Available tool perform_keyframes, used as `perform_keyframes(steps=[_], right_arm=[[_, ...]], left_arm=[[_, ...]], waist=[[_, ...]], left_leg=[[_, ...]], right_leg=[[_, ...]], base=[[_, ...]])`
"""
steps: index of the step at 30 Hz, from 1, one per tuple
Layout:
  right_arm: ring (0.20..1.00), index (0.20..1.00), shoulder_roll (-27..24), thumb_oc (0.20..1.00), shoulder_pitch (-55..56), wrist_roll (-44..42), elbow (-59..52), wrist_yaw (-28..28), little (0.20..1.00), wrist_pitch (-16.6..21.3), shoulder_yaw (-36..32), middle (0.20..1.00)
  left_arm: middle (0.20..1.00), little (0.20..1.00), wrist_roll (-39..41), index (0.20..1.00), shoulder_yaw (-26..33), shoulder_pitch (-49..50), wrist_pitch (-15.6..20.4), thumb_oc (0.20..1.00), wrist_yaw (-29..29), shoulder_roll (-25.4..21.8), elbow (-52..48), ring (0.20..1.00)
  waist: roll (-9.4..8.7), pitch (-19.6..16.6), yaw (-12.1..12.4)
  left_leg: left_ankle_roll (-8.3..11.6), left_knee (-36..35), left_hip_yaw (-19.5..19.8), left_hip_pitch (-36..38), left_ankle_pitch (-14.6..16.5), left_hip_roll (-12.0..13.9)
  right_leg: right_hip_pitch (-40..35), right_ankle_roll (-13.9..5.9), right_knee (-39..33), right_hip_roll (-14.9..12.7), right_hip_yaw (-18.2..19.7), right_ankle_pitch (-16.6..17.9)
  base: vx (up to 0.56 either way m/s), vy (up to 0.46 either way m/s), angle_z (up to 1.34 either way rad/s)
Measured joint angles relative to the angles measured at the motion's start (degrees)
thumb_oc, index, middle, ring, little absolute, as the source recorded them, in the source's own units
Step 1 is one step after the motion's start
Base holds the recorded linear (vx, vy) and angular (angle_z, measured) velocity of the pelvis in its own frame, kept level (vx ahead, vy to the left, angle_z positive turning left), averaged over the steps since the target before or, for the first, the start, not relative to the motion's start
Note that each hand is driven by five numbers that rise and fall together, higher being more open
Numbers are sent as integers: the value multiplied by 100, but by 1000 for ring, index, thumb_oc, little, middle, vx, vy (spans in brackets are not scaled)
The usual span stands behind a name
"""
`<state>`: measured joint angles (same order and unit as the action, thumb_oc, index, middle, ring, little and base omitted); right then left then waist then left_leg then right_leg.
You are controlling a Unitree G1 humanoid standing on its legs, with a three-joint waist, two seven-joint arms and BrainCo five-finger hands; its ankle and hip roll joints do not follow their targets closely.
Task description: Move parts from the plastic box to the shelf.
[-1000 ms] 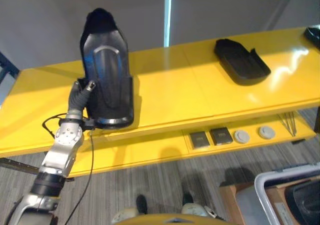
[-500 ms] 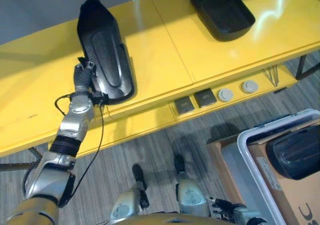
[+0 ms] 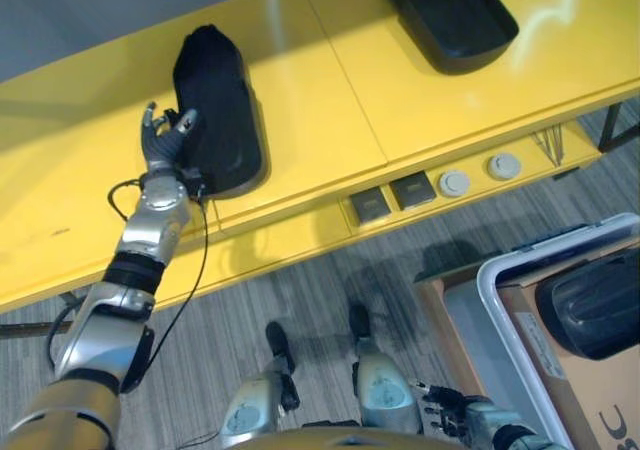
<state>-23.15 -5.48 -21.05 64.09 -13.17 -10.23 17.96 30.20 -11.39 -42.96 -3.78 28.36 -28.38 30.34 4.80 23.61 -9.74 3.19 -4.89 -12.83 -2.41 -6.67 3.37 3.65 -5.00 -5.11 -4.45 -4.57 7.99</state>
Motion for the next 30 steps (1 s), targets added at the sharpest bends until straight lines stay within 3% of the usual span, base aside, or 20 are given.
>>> perform_keyframes(steps=[4,9,13,18,24,25,26,27,29,30], right_arm=[[1000,1000,0,1000,-122,-3,5,0,1000,0,1,1000],[1000,1000,20,1000,-124,-4,68,-2,1000,40,-3,1000],[1000,1000,36,1000,-121,4,217,-6,1000,68,-12,1000],[1000,1000,59,1000,-82,17,237,-6,1000,127,-94,1000],[1000,1000,289,1000,385,72,258,132,1000,107,-284,1000],[1000,1000,301,1000,522,68,257,203,1000,99,-288,1000],[1000,1000,300,1000,590,69,256,214,1000,97,-289,1000],[1000,1000,300,1000,590,69,256,214,1000,97,-289,1000],[1000,1000,378,1000,777,55,236,353,1000,103,-331,1000],[1000,1000,424,1000,819,48,235,393,1000,105,-370,1000]], left_arm=[[1000,1000,-52,1000,-328,-341,-284,1000,-153,-466,4,1000],[1000,1000,-125,1000,-330,-350,-375,1000,-366,-563,19,1000],[1000,1000,-107,1000,-259,-337,-360,1000,-328,-583,-179,1000],[1000,1000,-91,1000,-60,-106,-243,1000,-258,-648,-1118,1000],[1000,1000,231,1000,482,1278,142,1000,-482,-634,-2689,1000],[366,366,224,366,529,1692,292,366,-739,-589,-2964,366],[200,200,222,200,546,2015,398,200,-845,-483,-3209,200],[200,200,222,200,546,2015,398,200,-845,-483,-3209,200],[200,200,-28,200,522,3356,650,200,-1325,164,-3697,200],[200,200,-84,200,418,3633,653,200,-1470,234,-3687,200]], waist=[[-1,115,-32],[-2,115,-68],[-3,104,-49],[-24,6,44],[-99,-871,271],[-105,-1058,382],[-108,-1140,474],[-108,-1140,474],[-154,-1274,710],[-181,-1288,777]], left_leg=[[0,1,-19,-54,-20,-1],[-23,15,-27,128,-32,15],[21,-1,21,405,12,44],[56,-1,41,499,44,56],[93,-2,135,779,145,105],[72,-1,170,797,143,106],[65,-1,179,811,143,105],[65,-1,179,811,143,105],[64,-2,215,855,206,91],[56,-2,238,848,207,91]], right_leg=[[60,11,5,4,32,33],[-118,51,37,26,28,61],[-437,59,29,37,-73,-8],[-551,78,29,44,-94,-50],[-873,111,-2,52,-246,-207],[-901,102,-2,59,-249,-235],[-919,98,-2,59,-249,-243],[-919,98,-2,59,-249,-243],[-974,60,-2,52,-285,-298],[-971,63,-2,49,-314,-300]], base=[[18,-5,-2],[60,-18,-1],[53,-12,6],[52,-7,4],[78,-13,7],[34,-18,12],[31,-24,7],[15,-17,6],[0,-22,10],[-21,-19,13]])
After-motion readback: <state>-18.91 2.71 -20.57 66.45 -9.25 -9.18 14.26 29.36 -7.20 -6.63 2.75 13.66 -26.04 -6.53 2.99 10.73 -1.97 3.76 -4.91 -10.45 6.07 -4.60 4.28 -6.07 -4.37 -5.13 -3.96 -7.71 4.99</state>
